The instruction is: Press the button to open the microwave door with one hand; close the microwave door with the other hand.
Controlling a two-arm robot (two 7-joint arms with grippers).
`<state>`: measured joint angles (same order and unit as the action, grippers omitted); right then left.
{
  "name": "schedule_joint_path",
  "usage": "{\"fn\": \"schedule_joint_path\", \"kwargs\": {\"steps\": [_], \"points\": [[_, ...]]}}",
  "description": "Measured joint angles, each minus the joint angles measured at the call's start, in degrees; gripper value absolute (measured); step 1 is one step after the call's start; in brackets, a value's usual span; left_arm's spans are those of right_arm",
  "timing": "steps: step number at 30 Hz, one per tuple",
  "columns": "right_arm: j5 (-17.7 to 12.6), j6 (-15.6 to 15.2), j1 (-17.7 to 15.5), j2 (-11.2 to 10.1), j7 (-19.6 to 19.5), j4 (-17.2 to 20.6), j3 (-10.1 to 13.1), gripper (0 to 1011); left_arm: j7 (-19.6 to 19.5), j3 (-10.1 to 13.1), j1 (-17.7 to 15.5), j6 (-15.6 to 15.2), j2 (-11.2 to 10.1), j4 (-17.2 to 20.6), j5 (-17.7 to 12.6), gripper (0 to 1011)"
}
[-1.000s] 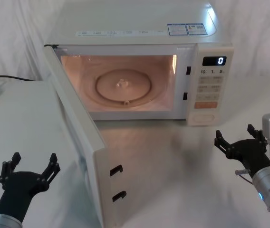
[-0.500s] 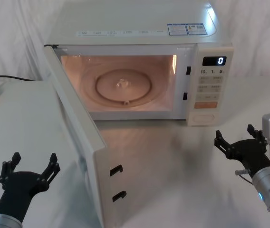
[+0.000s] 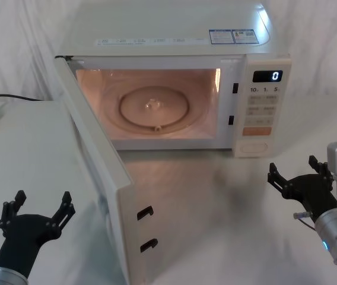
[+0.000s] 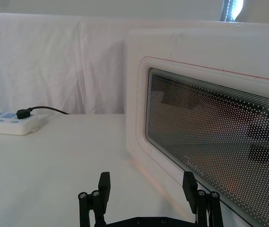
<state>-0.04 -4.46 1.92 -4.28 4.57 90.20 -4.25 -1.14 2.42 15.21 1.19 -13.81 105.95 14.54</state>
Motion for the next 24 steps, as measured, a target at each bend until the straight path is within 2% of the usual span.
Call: {"fn": "schedule_joint_path", "kwargs": {"steps": [24], "points": [[0.0,0.0,0.0,0.0,0.0,0.0,0.0,1002,0.0,0.0,0.0,0.0,0.0,0.0,0.0,1001]]}}
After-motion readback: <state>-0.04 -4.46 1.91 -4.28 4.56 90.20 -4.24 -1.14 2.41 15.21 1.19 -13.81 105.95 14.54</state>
